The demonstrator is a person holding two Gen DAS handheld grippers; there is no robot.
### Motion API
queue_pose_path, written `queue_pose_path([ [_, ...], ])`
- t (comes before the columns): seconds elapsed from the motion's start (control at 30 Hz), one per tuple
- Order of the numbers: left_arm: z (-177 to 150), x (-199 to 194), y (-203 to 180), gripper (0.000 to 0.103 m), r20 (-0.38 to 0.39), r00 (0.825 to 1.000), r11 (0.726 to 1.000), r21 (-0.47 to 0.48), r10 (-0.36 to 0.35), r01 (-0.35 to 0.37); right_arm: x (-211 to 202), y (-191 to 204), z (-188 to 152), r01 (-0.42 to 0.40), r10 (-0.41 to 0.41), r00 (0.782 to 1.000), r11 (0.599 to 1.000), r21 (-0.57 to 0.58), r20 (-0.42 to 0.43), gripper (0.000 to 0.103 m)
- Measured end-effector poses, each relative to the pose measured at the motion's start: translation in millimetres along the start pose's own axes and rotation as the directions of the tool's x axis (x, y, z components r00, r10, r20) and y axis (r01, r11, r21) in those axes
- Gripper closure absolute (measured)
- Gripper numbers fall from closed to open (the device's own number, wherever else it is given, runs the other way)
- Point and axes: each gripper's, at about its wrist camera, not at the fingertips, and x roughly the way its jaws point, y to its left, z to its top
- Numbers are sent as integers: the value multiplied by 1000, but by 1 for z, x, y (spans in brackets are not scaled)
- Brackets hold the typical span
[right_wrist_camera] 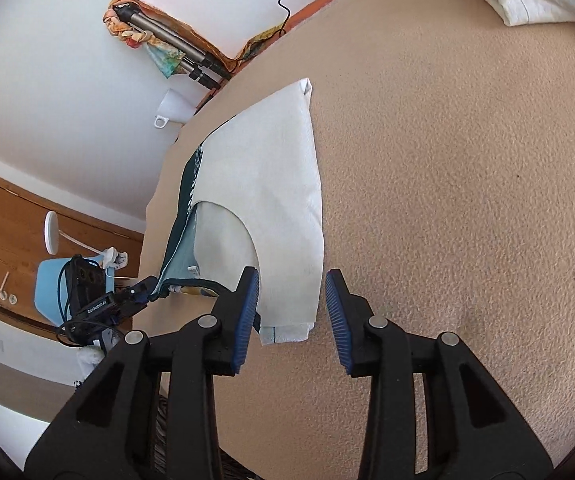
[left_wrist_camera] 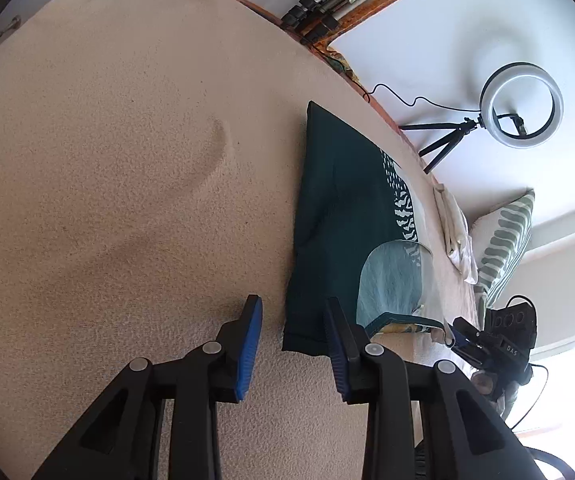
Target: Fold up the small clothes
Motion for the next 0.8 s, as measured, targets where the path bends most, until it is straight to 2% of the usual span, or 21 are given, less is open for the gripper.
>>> queue_pose_path([
  [0.07, -1, 1, 0, 81, 4, 1000, 1000, -23, -22, 22, 3, -3, -2, -18, 18, 1000, 1000, 17, -8, 66],
  [0.13, -2, 2, -4, 91, 9, 1000, 999, -20, -29, 29, 7, -6, -4, -55, 56, 998, 998, 39, -13, 66],
  [0.23, -3, 2, -11, 100, 25, 999, 1000, -12, -20, 21, 9, -8, -7, -102, 102, 995, 992, 77, -6, 68],
  [0.3, -5, -2, -15, 101, 41, 999, 1000, 2, -7, 7, 8, -7, -8, -126, 126, 992, 988, 87, 3, 85],
  [0.37, -7, -8, -24, 101, 61, 998, 999, 46, 21, -23, 4, -3, -8, -142, 142, 990, 986, 81, 13, 93],
  [0.47, -13, -15, -37, 102, 96, 992, 985, 140, 88, -101, -4, 9, -8, -118, 117, 993, 993, 22, 23, 96],
  [0.53, -17, -13, -43, 102, 105, 983, 963, 208, 152, -172, -8, 15, -7, -79, 80, 997, 997, -24, 24, 96],
  [0.6, -19, -5, -40, 102, 74, 983, 959, 221, 165, -178, -5, 17, -8, -34, 34, 999, 998, -50, 3, 96],
  [0.7, -17, -2, -38, 102, 90, 977, 952, 223, 192, -207, 0, 19, -10, 11, -12, 1000, 997, -75, -13, 96],
  [0.8, -13, -5, -37, 102, 93, 978, 954, 222, 185, -201, 0, 20, -13, 11, -12, 1000, 996, -88, -21, 96],
])
